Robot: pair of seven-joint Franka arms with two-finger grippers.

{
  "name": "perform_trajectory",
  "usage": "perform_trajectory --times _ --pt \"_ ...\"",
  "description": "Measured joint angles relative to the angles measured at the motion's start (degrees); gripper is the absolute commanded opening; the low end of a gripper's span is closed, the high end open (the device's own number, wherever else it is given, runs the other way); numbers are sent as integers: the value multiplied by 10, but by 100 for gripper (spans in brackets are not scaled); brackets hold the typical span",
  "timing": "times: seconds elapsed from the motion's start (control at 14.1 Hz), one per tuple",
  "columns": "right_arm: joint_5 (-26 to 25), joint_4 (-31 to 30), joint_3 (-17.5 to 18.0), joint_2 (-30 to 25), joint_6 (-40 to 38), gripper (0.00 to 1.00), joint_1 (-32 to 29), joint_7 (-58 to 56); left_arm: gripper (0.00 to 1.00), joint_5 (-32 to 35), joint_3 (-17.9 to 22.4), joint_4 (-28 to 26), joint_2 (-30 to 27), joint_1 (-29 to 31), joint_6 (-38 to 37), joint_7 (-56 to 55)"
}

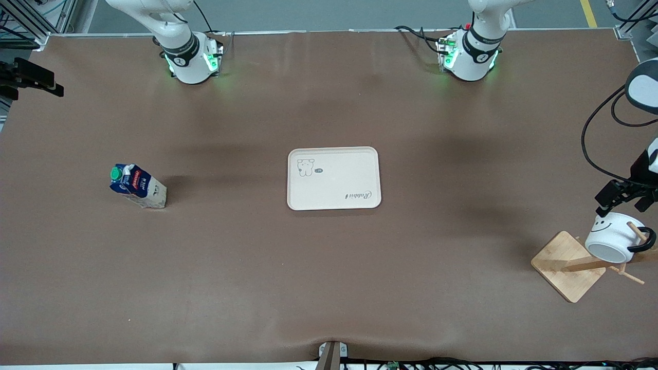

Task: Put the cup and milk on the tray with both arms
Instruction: 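Lower the left gripper and grasp the white mug's rim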

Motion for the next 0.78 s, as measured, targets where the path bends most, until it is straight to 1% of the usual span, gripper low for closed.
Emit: perform_trajectory --times 0.36,0.43,0.5,0.78 --pt "0 0 0 0 0 100 0 0 100 0 0 -2 20 17 25 40" --pt "0 0 0 0 0 100 -1 0 98 0 0 -2 22 17 31 40" --pt "0 0 0 0 0 100 -3 0 93 0 0 -2 25 17 42 40" --pt "0 0 0 0 0 100 -6 0 80 -8 -8 -2 42 14 76 40"
